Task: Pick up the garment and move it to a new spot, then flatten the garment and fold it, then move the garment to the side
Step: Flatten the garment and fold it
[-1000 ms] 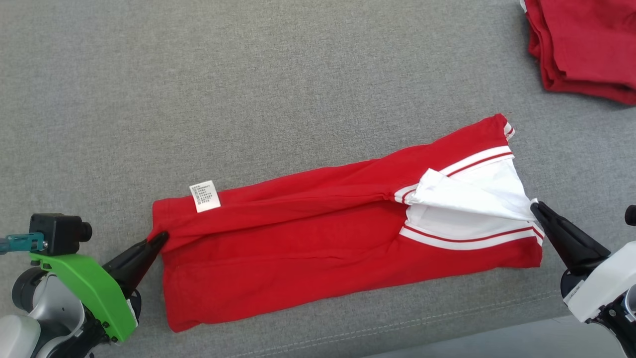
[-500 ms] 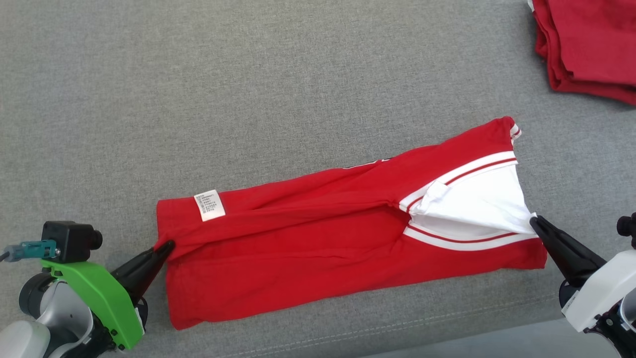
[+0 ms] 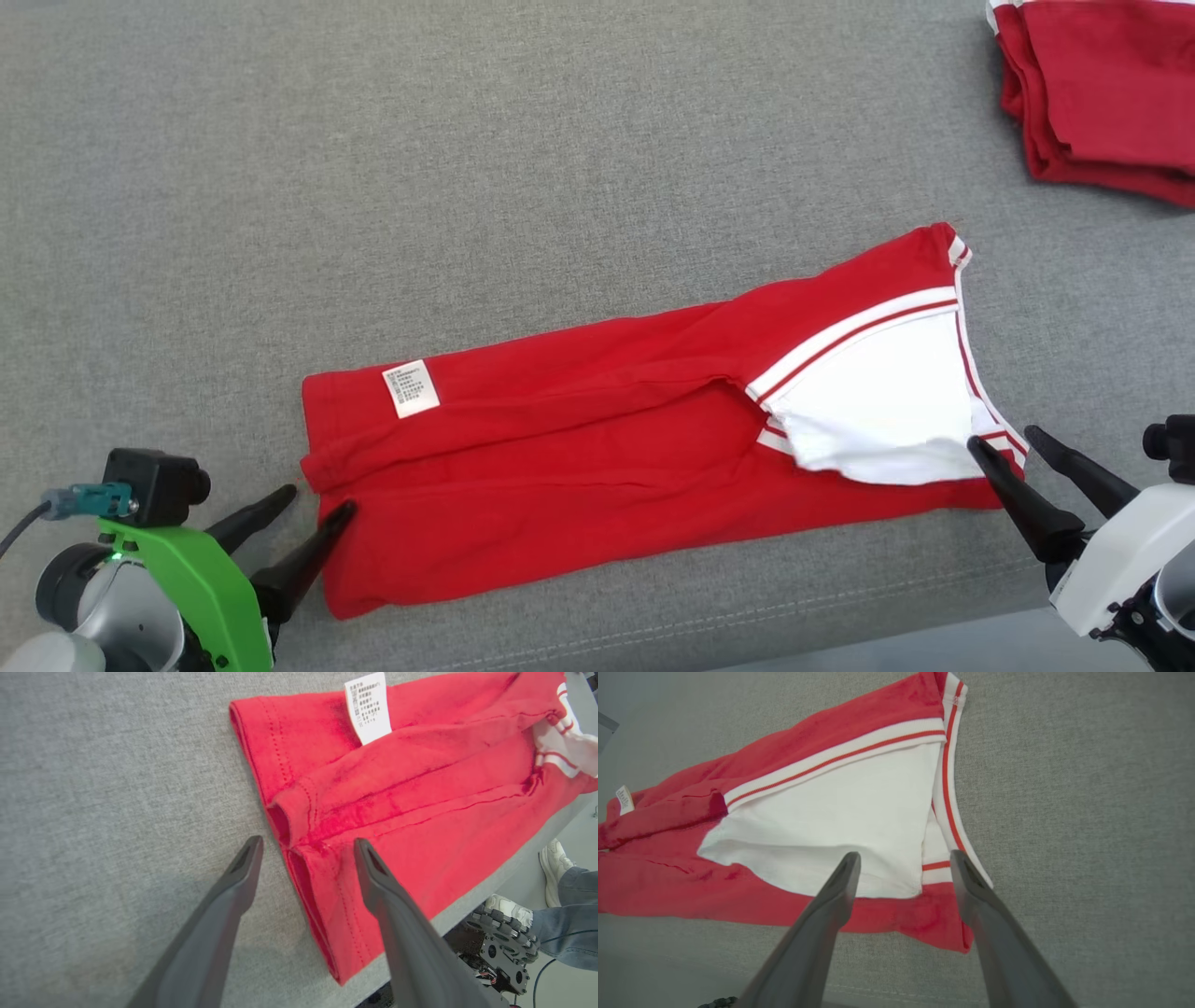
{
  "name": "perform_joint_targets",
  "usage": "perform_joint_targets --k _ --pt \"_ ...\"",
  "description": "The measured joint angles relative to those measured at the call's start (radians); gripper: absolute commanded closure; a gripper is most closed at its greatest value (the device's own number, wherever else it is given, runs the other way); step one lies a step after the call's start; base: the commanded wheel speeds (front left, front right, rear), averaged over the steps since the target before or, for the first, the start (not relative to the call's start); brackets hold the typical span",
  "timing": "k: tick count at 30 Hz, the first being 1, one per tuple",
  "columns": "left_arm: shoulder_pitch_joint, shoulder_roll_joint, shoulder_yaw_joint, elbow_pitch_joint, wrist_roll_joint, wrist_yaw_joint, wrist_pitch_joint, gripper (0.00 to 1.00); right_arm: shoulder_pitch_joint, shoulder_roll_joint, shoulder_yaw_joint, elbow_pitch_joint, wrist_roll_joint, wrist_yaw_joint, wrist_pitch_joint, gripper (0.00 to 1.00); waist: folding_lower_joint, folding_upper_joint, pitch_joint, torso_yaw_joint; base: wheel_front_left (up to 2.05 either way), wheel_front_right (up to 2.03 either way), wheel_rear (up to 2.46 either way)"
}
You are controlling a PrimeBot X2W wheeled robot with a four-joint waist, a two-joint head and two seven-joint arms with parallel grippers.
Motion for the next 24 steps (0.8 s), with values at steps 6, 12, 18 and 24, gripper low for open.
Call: perform_joint_targets --k 6,12,18,24 --pt "0.019 0.014 0.027 -0.018 0.053 0.027 -0.051 0.00 0.000 0.006 -0.020 0.014 0.000 -0.001 -0.005 0.00 0.0000 0.0000 -0.024 -0.002 0.00 0.00 0.00" --pt "0.019 -0.017 0.057 -0.064 0.145 0.071 -0.157 0.00 -0.002 0.000 -0.058 0.042 0.007 -0.017 -0.005 0.00 0.0000 0.0000 -0.056 0.001 0.00 0.00 0.00" --pt "0.019 -0.058 0.048 -0.106 0.236 0.117 -0.248 0.00 -0.039 -0.014 -0.081 0.115 0.038 -0.021 0.033 0.00 0.0000 0.0000 -0.076 0.030 0.00 0.00 0.00" --pt "0.018 -0.094 0.036 -0.142 0.346 0.174 -0.337 0.00 -0.095 0.003 -0.081 0.201 0.081 -0.026 0.088 0.00 0.0000 0.0000 -0.088 0.082 0.00 0.00 0.00"
